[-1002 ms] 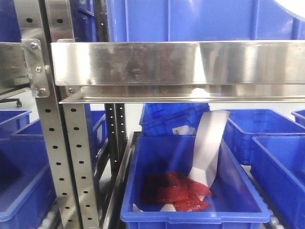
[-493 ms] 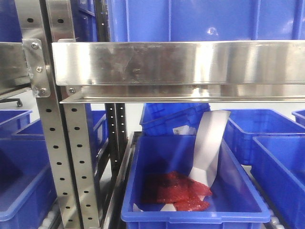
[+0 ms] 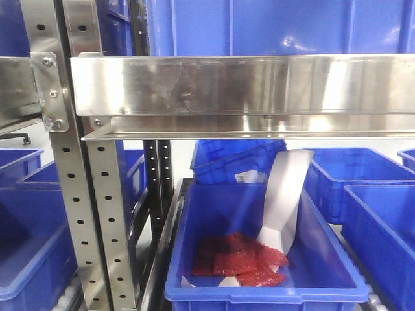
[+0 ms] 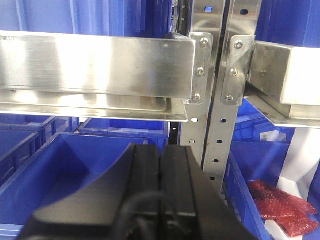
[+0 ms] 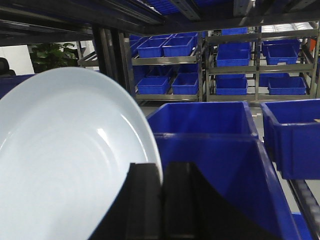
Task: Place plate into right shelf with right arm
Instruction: 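Move the held plate over a blue bin and lower it in, then open the right gripper to release the plate and withdraw upward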
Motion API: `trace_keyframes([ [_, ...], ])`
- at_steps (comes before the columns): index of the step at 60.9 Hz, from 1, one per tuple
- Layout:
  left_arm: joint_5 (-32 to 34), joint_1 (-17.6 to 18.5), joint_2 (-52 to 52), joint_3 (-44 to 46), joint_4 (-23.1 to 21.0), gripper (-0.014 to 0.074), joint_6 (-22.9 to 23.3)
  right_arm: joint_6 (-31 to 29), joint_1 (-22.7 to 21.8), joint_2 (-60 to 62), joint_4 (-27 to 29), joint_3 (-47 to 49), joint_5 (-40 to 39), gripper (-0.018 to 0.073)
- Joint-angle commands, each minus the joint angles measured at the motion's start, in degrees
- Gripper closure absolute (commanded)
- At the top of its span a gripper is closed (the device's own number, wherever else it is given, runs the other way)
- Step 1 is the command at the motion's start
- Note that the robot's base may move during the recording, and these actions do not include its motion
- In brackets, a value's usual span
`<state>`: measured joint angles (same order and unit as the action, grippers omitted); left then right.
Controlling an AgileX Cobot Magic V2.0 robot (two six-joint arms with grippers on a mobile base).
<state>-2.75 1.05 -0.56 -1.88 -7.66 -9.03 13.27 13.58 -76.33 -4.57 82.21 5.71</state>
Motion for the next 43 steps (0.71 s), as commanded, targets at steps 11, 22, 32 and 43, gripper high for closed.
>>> trace_keyframes([
  [11, 5.16, 0.11, -0.59, -0.59, -0.47, 0.0724, 0.40, -0.34, -0.54, -12.87, -0.60, 14.62, -5.71, 0.0510],
  [22, 5.16, 0.11, -0.59, -0.59, -0.47, 0.0724, 0.40, -0.34, -1.50, -16.96, -0.85, 15.12, -5.71, 0.0508],
  [32, 5.16, 0.11, -0.59, -0.59, -0.47, 0.0724, 0.40, -0.34, -2.67, -17.84, -0.85, 15.12, -4.88, 0.0366],
  [43, 5.16, 0.11, -0.59, -0.59, -0.47, 0.0724, 0.40, -0.28, -3.14, -17.84, -0.85, 15.12, -3.64, 0.0021],
])
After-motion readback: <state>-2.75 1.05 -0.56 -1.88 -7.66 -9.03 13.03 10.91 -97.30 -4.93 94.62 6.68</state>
